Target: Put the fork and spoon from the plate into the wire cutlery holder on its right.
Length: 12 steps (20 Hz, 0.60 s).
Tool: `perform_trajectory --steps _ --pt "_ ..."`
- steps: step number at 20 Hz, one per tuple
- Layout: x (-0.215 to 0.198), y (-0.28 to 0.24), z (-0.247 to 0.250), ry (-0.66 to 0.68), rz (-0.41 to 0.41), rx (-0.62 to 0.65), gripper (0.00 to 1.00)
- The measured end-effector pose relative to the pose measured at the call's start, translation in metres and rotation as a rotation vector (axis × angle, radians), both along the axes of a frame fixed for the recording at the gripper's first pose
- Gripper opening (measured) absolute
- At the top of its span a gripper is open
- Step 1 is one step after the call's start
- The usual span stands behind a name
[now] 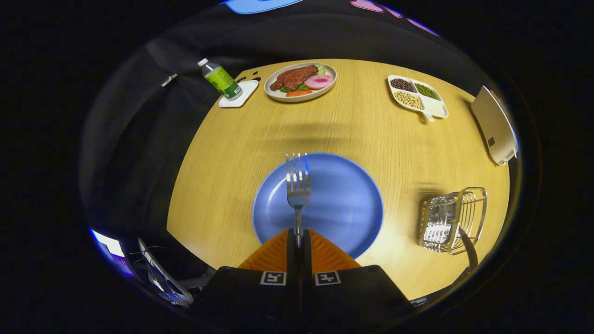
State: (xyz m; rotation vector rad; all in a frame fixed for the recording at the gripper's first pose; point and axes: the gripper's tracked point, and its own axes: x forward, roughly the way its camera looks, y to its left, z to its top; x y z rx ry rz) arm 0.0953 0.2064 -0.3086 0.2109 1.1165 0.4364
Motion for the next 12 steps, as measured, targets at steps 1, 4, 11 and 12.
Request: perform_trajectory --steps 1,4,11,12 --pt "0.002 -0.01 0.009 -0.017 -0.012 0.008 0.08" --pt "0.006 -0.04 0.037 -0.051 -0.059 0.045 0.08" --pt "0.001 -0.112 0.069 -0.065 -0.115 0.07 0.08" --pt "-0.003 -0.129 0.067 -0.04 -0.107 0.055 0.07"
